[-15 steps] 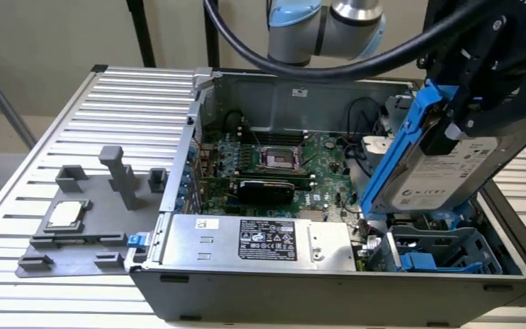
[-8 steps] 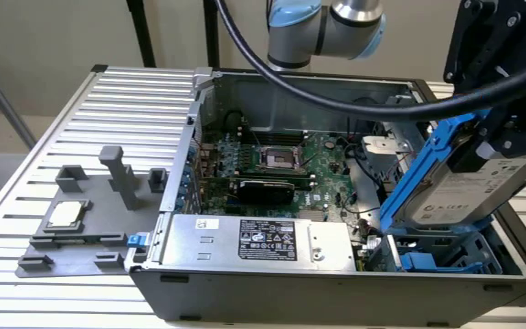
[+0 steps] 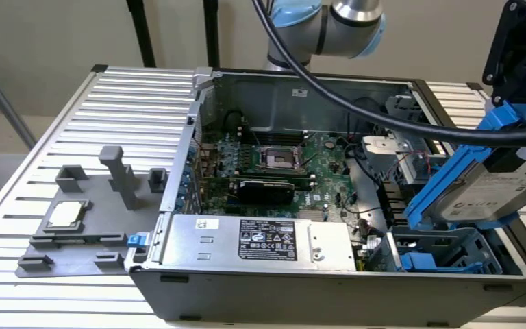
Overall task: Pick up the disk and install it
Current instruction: 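Pick up the disk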
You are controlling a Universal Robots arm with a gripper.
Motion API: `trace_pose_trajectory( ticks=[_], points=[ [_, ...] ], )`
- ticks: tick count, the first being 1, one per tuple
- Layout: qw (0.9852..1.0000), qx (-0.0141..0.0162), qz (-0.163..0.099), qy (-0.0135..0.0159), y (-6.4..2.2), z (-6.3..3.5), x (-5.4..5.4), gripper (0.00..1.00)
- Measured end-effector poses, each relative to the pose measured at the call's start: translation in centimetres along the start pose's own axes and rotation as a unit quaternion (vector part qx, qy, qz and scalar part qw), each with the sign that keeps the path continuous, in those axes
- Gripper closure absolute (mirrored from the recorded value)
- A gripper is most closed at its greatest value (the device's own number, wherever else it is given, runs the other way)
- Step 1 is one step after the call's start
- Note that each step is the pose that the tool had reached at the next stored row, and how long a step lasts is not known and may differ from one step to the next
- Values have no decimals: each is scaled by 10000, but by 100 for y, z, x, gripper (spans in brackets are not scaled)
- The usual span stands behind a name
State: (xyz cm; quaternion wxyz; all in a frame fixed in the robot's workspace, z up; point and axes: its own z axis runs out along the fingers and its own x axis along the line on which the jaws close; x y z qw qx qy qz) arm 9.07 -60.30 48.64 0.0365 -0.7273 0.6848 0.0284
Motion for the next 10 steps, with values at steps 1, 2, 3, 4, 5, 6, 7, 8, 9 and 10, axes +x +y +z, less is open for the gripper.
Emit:
trace_pose_trajectory(
  ticks=[1, 2, 3, 4, 5, 6, 7, 8, 9, 10],
  points=[
    [10000, 3, 7, -39, -22, 5, 1, 67],
    [10000, 6, 26, -66, -35, 11, 3, 67],
    [10000, 10, 58, -73, -41, 15, 3, 67],
    [9999, 14, 99, -73, -44, 17, 3, 67],
    [9998, 20, 157, -72, -45, 19, 4, 67],
    [9997, 27, 225, -71, -46, 22, 5, 67],
    [9995, 34, 304, -70, -46, 25, 5, 67],
    [9992, 42, 382, -69, -46, 28, 5, 67],
    [9989, 50, 457, -68, -46, 31, 6, 67],
    [9986, 56, 525, -66, -46, 34, 6, 67]
  ],
)
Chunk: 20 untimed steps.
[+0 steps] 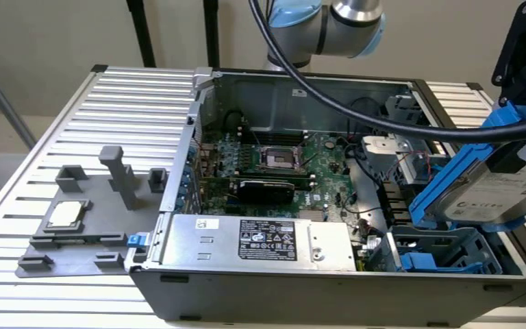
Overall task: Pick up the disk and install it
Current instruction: 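Pick up the disk, then insert the disk into the insertion slot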
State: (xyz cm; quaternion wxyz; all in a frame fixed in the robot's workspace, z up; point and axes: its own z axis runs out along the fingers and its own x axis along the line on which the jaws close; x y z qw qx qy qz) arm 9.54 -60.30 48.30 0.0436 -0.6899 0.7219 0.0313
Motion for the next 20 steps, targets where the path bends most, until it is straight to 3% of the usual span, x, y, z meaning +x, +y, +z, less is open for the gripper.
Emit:
trace_pose_trajectory(
  ticks=[20],
  points=[
    [10000, 9, 82, 3, 0, 9, -1, 67]
  ],
)
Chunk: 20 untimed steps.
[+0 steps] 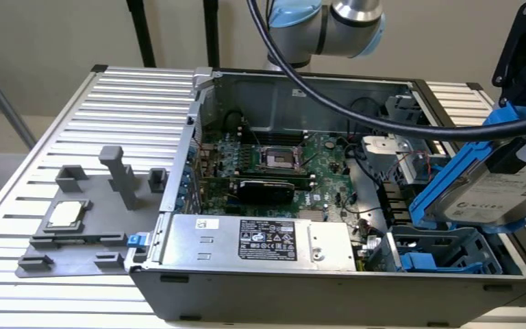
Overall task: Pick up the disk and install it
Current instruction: 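Insert the disk into the insertion slot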
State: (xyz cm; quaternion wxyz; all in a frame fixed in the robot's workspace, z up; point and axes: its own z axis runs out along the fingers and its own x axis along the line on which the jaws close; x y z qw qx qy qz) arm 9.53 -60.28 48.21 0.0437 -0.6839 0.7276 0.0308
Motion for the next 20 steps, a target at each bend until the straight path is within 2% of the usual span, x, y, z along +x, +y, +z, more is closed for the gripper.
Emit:
trace_pose_trajectory(
  ticks=[7, 20],
  points=[
    [10000, -4, -46, 17, 2, 105, 11, 67],
    [9993, -39, -384, 12, 4, 265, 27, 67]
  ],
)
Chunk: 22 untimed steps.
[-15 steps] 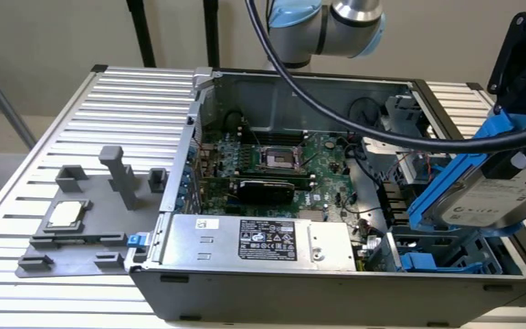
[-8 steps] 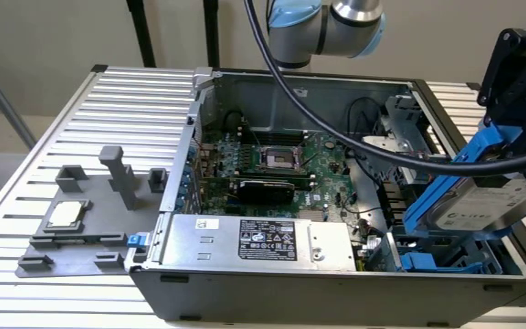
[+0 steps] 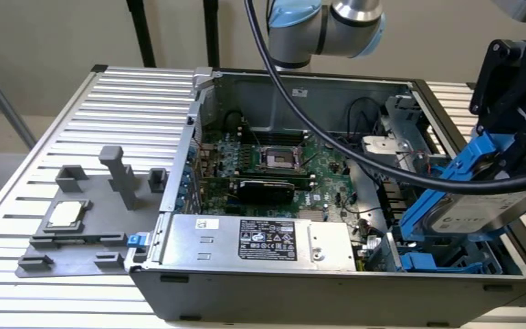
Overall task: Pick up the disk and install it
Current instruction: 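Insert the disk into the insertion slot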
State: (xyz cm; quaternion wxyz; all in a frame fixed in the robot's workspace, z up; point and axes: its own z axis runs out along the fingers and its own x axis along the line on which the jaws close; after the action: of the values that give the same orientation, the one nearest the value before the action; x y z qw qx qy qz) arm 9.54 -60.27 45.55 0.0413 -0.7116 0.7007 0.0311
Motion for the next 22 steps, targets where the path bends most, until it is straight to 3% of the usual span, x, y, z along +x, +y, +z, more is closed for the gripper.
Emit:
trace_pose_trajectory(
  ticks=[8, 17, 22],
  points=[
    [10000, -6, -44, 38, -36, 71, 8, 67],
    [9999, -16, -45, 118, -37, 146, 16, 67],
    [9999, -21, -46, 139, -37, 186, 7, 67]
  ],
)
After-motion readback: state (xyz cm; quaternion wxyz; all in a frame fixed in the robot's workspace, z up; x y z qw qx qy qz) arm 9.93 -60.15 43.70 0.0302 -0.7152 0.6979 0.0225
